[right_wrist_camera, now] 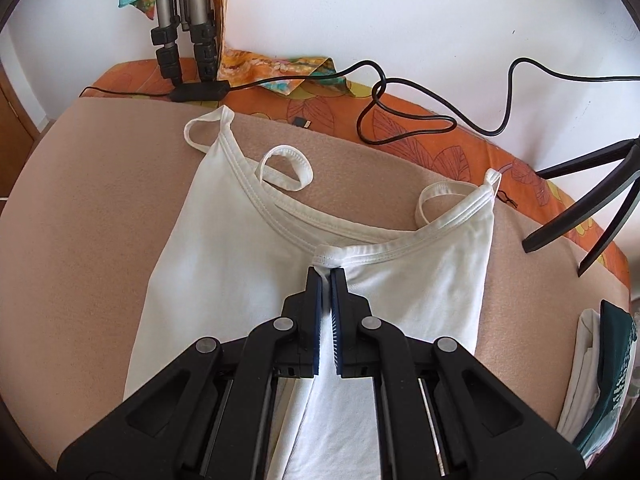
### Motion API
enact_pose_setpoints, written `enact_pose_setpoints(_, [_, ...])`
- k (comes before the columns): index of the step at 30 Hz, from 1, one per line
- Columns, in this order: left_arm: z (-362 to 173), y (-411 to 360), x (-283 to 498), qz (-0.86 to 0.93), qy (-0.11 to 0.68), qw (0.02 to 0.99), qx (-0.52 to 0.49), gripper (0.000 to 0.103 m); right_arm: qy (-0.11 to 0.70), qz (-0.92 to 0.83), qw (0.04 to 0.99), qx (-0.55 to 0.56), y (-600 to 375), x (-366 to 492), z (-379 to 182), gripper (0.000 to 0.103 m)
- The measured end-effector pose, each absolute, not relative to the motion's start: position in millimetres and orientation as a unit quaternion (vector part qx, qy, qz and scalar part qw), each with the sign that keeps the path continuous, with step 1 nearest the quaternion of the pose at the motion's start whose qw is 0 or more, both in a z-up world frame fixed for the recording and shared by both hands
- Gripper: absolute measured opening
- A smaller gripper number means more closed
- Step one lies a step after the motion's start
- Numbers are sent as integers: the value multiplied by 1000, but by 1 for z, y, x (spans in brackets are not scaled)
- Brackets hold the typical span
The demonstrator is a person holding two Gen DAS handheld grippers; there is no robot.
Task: Fold small clothes
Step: 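Fold that side over the center and open both tools, then grasp the folded camisole hem with the left tool while the right tool grasps it too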
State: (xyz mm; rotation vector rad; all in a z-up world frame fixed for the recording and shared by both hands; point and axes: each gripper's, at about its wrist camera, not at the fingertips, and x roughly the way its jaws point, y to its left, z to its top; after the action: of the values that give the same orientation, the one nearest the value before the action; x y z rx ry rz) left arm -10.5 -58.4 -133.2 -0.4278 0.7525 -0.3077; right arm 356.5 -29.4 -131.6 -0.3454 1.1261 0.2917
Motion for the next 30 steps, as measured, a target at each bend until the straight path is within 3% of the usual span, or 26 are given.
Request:
enact_pose_setpoints(5, [-130,-64,-12,-151,369,897,-190,5,537,140,820,-141,-36,360,-128,9])
enact_pose_setpoints(6, [-129,-64,-13,-151,369,899,-184,7,540,146,819,-127,-41,360,-124,13])
enact_pose_setpoints(8, [-125,-66,-14,-149,370,900,-176,8,532,155,826,-103,-50,356,-112,39])
enact_pose_setpoints(10, [-121,-67,-16,-153,369,900,-173,15,515,159,838,-91,-62,349,-93,47])
enact_pose_setpoints(13, [-115,-70,-23,-161,373,898,-167,29,500,165,848,-63,-86,336,-62,47])
enact_pose_setpoints(19, [-103,-61,-48,-175,369,900,-151,38,486,178,856,-12,-139,286,-21,47])
enact_pose_setpoints(30, [-102,2,-49,-147,409,888,-149,38,521,195,830,34,-215,155,-38,47])
